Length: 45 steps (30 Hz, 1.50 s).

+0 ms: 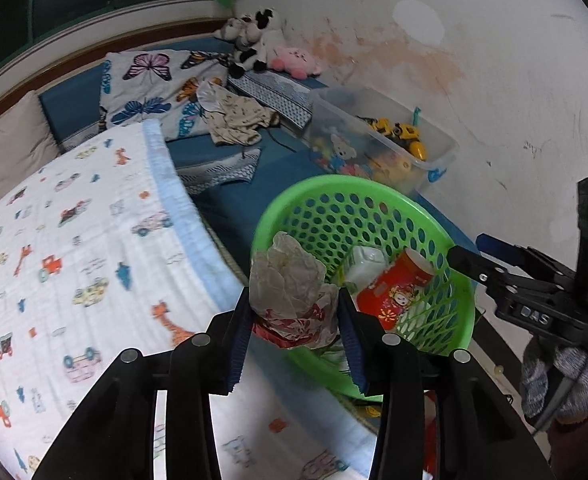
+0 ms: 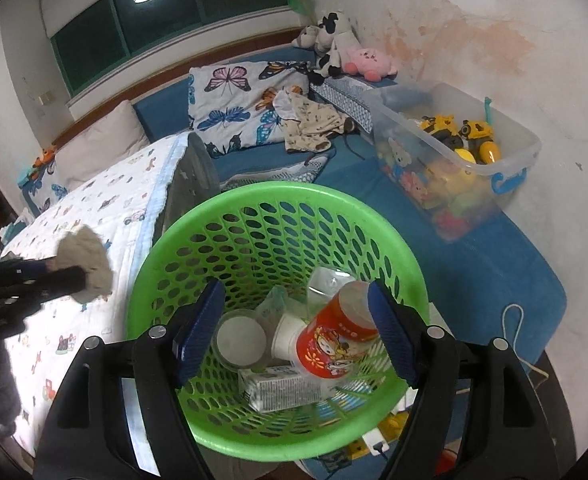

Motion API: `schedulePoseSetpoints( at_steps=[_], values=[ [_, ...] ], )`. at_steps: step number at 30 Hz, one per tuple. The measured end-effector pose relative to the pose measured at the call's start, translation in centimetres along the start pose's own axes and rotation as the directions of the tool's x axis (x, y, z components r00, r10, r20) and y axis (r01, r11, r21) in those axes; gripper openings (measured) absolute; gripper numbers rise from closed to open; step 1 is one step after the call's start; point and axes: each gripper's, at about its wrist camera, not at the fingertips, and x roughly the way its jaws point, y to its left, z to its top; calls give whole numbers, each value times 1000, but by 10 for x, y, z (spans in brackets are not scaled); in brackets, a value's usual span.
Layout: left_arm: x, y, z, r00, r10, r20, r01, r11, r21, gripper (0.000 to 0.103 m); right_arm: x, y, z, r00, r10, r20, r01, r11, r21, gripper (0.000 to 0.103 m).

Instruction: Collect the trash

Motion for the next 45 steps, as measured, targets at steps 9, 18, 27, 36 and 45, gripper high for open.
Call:
schedulePoseSetpoints(
  at_steps=[9, 18, 27, 36, 45],
  values=[
    [18, -22, 2, 1000, -3, -26, 4, 999, 38, 56, -7, -3, -15, 1000, 22, 2, -22, 1000, 14, 78],
    [7, -22, -1, 1000, -13, -2, 13, 1000, 26, 75, -14, 1, -27, 999, 34, 8, -34, 999, 19, 79],
    [-25, -5, -22, 998, 41, 40, -41, 999, 4, 75, -30, 22, -38, 997, 72, 23, -72, 997, 11, 80],
    [-72, 21, -51, 988, 118, 102, -116, 993, -21, 81, -45, 69, -52, 994, 104, 42, -102, 993, -57, 82],
    [-111, 52, -77, 975, 170, 141, -158, 983, -94, 82, -58, 111, -65, 991, 126, 54, -119, 986, -115, 84]
  ],
)
